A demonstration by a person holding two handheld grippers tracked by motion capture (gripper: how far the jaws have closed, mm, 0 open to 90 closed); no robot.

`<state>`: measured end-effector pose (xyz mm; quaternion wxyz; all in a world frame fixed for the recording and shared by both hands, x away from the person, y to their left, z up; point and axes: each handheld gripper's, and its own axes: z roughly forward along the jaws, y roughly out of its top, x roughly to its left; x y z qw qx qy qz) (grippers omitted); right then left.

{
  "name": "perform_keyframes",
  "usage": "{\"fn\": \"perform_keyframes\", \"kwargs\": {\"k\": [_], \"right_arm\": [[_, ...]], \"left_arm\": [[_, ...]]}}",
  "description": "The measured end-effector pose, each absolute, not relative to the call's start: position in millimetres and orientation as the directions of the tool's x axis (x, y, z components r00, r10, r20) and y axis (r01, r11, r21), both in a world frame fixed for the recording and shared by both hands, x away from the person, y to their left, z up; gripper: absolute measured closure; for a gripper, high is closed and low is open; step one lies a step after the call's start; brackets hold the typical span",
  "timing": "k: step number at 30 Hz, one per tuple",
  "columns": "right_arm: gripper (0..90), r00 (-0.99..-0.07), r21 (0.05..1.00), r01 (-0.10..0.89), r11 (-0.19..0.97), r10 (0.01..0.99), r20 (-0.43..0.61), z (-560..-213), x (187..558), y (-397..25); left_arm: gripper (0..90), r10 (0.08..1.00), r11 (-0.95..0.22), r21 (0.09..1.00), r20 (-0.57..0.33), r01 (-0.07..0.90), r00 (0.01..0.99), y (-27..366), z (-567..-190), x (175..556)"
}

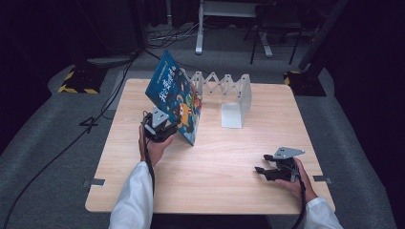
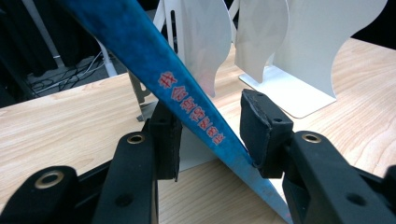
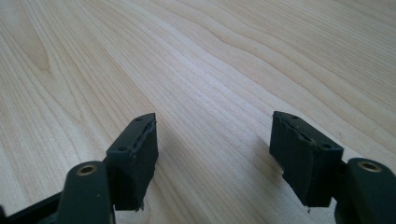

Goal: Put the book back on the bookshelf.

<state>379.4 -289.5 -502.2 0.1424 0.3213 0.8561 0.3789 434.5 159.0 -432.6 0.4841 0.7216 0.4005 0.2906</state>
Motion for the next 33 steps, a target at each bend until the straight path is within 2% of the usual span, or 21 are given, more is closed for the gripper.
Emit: {"fn": "perform_keyframes", "kwargs": {"k": [24, 33], "right_arm": [[34.4, -0.729, 0.740, 0.463, 0.487, 0.685, 0.005, -493.2, 378.0, -291.5], [33.9, -0.721, 0.753, 0.443, 0.486, 0.693, -0.023, -483.3, 373.9, -293.2]], "left_arm": [[60.2, 0.804, -0.302, 0.904, 0.072, 0.301, 0.591, 175.6, -417.8, 417.9], [63.3, 0.786, -0.356, 0.894, 0.128, 0.274, 0.604, 184.8, -408.6, 403.6]]}}
